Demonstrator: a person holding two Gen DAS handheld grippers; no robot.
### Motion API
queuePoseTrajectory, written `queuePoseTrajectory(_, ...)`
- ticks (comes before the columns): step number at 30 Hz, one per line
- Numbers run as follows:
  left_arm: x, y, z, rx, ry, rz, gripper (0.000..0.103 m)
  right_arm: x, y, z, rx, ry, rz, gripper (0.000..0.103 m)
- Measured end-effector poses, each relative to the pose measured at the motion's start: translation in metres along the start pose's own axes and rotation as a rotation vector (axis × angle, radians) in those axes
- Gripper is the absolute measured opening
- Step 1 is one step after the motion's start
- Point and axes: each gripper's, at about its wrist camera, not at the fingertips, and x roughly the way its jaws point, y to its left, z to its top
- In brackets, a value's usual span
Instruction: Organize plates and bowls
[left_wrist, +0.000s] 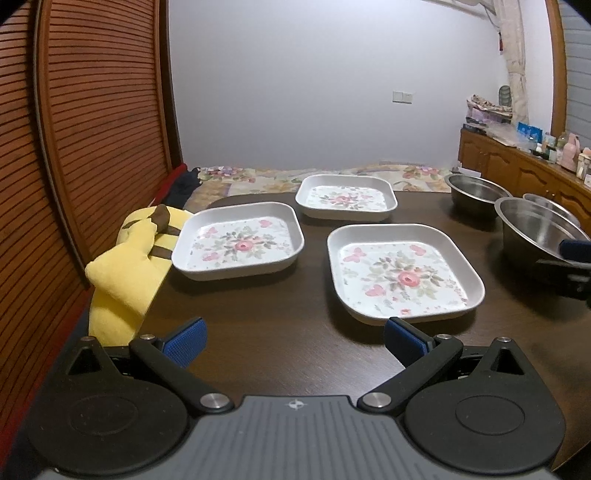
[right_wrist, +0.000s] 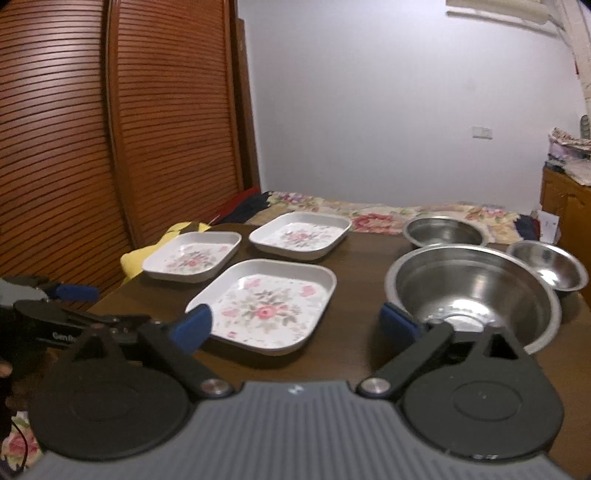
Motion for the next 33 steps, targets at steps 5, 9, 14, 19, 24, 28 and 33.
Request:
queuePoseTrajectory(5, 0.004, 0.011, 0.008, -0.017, -0.012, -0.012, 0.103, 0.017, 0.006, 0.002, 0.005, 0.025, 0.02, 0.09)
queuePoseTrajectory(9, 0.007, 0.015, 0.014, -0.009, -0.021, -0.019, 0.103, 0.03, 0.01, 0.005, 0.005, 0.042, 0.021, 0.088)
queuePoseTrajectory(14, 0.016, 0.017, 0.02, 0.003, -0.031, -0.044, 0.103, 0.042, 0.01, 0.004, 0.009, 0.067, 0.016, 0.085)
queuePoseTrajectory(19, 0.027, 0.017, 0.024, -0.003, -0.019, -0.108, 0.097, 0.052, 0.005, 0.001, 0.04, 0.101, 0.019, 0.074)
queuePoseTrajectory(24, 0.041, 0.014, 0.026, -0.014, 0.004, -0.157, 0.081, 0.059, 0.006, -0.002, 0.04, 0.112, 0.006, 0.06)
queuePoseTrajectory(28, 0.05, 0.014, 0.027, -0.043, 0.022, -0.183, 0.068, 0.064, 0.003, -0.002, 0.065, 0.127, -0.003, 0.05)
queuePoseTrajectory(33, 0.059, 0.013, 0.028, -0.049, 0.034, -0.188, 0.059, 0.068, 0.0, -0.002, 0.077, 0.133, -0.021, 0.044)
